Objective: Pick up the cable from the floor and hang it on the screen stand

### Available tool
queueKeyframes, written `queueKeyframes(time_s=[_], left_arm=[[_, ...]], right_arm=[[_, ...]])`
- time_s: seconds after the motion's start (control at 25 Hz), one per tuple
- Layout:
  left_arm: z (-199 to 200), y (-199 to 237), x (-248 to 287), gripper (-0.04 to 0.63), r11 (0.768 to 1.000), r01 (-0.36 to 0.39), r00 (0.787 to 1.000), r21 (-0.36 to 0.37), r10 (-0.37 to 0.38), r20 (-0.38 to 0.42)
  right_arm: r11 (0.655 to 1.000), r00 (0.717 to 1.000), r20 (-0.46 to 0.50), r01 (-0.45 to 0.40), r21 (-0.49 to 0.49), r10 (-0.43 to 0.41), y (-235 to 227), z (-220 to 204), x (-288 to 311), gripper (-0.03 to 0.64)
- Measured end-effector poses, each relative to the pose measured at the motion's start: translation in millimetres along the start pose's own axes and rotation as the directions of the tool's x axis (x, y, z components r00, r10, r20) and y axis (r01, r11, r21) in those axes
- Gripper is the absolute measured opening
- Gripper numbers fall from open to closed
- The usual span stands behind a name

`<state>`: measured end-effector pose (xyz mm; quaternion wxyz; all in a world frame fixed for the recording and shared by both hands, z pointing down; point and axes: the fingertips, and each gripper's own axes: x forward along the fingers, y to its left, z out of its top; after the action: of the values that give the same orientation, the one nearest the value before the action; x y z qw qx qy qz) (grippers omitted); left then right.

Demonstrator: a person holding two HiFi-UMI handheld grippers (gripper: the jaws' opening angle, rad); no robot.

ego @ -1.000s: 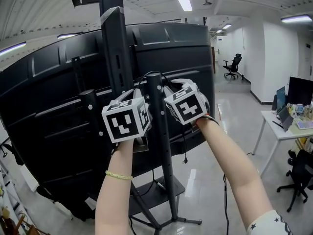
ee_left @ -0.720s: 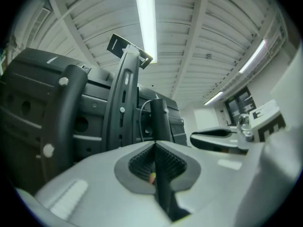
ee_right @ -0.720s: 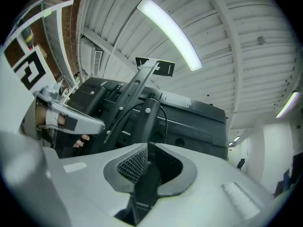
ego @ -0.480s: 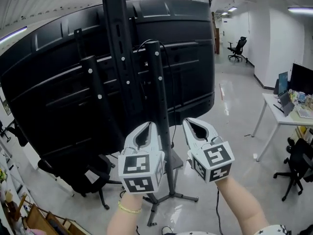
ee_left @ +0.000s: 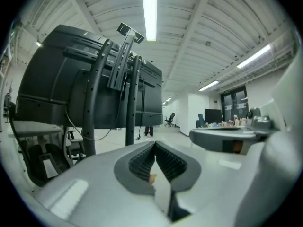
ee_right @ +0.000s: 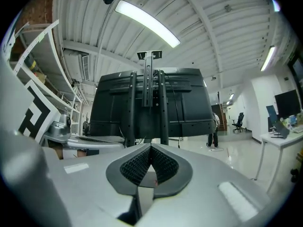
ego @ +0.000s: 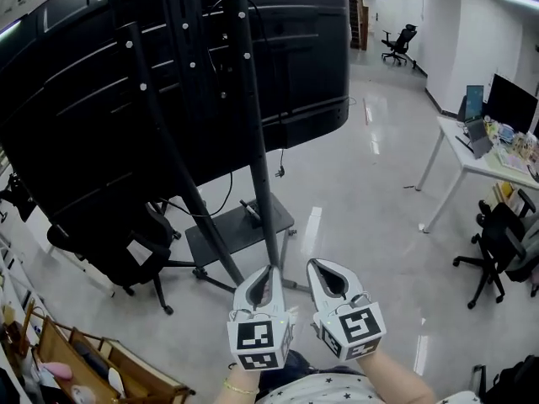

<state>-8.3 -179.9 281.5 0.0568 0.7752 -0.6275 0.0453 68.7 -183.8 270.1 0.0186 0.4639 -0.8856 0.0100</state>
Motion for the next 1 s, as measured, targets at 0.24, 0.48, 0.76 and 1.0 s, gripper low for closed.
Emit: queueKeyframes(time_s=[0.24, 0.48, 0.76, 1.0], left_arm=[[-19.2, -14.5, -15.1, 0.006, 0.999, 0.012, 0.999, -0.031, -0.013, -0.031], [-14.4, -18.8, -14.8, 0.006, 1.0, 0.01, 1.0, -0.024, -0.011, -0.027], [-13.4, -22.7, -10.8, 0.006, 1.0, 0.011, 0.999, 0.02, -0.01, -0.036], [-18.1, -23.0, -10.7, 0.006, 1.0, 0.01, 0.999, 0.022, -0.009, -0.043]], right_arm=[[0.999, 0.997, -0.071, 0.033, 0.029, -0.031, -4.9, -28.1, -30.5, -0.003], [0.999, 0.997, -0.067, 0.046, 0.018, -0.044, -9.4, -23.9, -35.8, -0.003], [0.998, 0.997, -0.056, 0.052, 0.024, -0.051, -14.1, -19.3, -35.0, -0.003], [0.998, 0.997, -0.055, 0.049, 0.03, -0.047, -14.9, -23.1, -34.2, -0.003]])
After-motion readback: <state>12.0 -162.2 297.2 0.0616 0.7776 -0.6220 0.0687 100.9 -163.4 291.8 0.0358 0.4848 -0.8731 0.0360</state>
